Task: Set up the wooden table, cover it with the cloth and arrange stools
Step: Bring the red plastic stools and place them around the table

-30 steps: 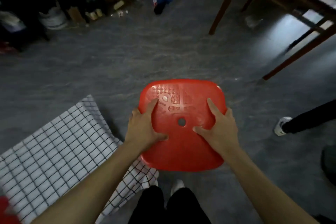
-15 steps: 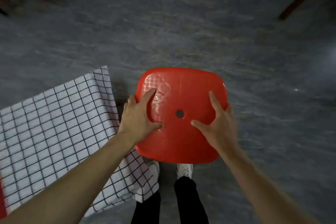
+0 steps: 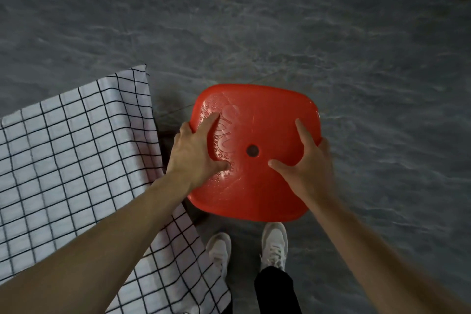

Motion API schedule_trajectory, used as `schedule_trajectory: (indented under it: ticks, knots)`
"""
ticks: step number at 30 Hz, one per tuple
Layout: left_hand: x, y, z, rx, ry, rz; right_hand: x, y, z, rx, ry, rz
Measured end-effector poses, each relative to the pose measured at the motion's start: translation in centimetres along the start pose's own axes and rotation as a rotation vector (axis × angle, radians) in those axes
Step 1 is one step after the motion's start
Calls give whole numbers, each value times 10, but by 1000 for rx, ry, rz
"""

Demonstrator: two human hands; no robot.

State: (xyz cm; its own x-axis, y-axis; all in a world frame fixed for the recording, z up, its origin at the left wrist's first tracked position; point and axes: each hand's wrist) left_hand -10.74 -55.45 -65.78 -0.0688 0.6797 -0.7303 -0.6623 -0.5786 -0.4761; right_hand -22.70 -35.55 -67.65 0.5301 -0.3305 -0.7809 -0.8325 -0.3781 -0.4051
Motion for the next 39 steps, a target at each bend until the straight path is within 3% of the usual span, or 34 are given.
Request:
schedule_trajectory:
  ticks: [10,17,25,31,39]
  knots:
    - [9,31,-12,-30,30,-84,19,25,-6,92,-73,-89]
    - [-9,6,6,12,74,-85,-13,9,-27,-1,-192,-186]
    - [-102,-57,48,75,24,-30,-111,-50,-105,-168,-211,-167]
    - [-191,-129,89,152,-52,106,-186,-116,-171,-277,-187,-89]
    - [-260,-241,120,66,-69,278,-255,-178,-232,-486,-88,-38]
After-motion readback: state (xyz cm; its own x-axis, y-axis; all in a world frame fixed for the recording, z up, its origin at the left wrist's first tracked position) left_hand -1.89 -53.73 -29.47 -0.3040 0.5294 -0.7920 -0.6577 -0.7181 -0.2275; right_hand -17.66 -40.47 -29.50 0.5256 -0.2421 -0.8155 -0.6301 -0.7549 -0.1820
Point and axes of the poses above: each hand's wrist, its own y-axis towards the middle knuckle, its own x-axis out of the palm, z = x × y, and after that the axes turned 6 degrees about -y, right-handed
